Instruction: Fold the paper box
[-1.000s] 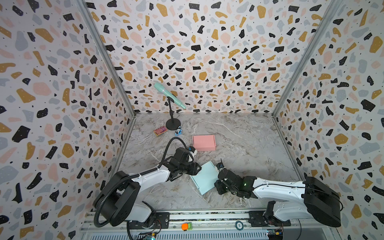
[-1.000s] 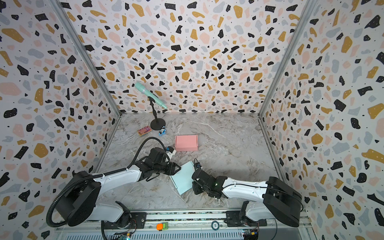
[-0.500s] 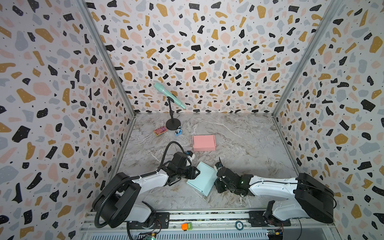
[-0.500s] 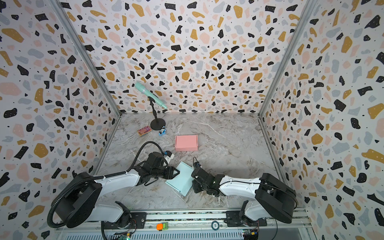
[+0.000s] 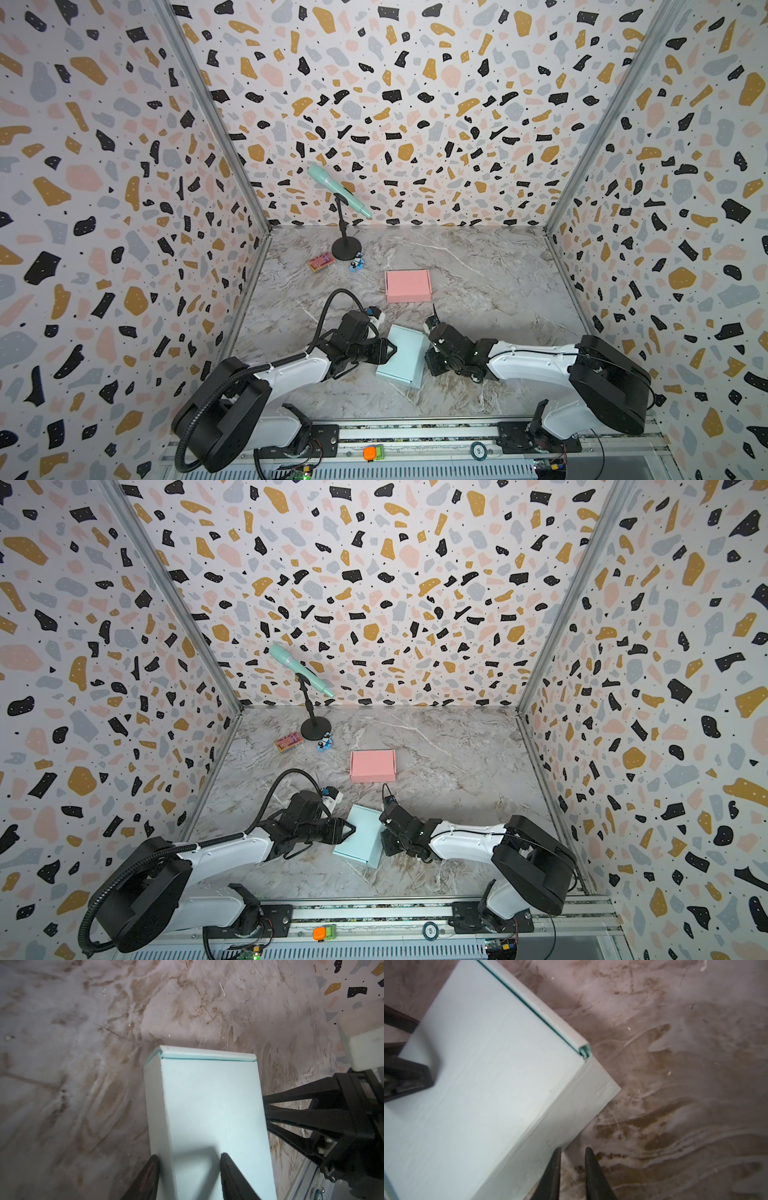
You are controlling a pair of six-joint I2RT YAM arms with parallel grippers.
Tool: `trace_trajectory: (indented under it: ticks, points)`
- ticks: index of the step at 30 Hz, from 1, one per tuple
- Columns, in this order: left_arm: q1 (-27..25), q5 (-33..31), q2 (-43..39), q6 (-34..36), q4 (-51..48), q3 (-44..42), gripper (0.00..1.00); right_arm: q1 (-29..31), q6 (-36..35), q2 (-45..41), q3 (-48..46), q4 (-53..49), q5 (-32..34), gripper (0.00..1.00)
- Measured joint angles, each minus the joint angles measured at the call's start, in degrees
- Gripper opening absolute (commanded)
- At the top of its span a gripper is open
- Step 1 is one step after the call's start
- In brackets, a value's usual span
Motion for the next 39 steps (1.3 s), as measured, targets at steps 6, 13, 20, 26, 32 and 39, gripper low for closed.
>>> trace_trajectory:
  ticks: [6,13,20,26,32,39]
  points:
    - [-0.3,-1.0,-1.4,-1.6,-0.1,-0.9,0.49,-0.3,-1.4,2.9,2.9,-0.9,-0.1,0.23]
    - [-0.7,-2.0,-2.4,-4.4,0.9,-2.1,0.5,-0.5,-2.0,3.1,3.1,-0.7,-0.2,0.23]
    - [-1.1,-2.8,-4.8,-8.2,3.0,-4.7,0.56,-0.6,-1.9,2.0,2.5,0.2,-0.7,0.23]
    - [-1.7,-1.7,-11.7,-11.8,4.3,-8.7,0.58,0.6,-0.1,-4.2,-1.6,1.4,-1.3,0.24]
    - [-1.8,-1.9,-18.4,-12.6,2.4,-9.8,0.59,3.3,3.0,-8.4,-5.0,0.6,-1.0,0.24]
    - [-4.6,-3.4,-18.3,-13.5,1.4,-11.8,0.59,6.0,5.9,-9.6,-6.5,0.4,-0.1,0.23]
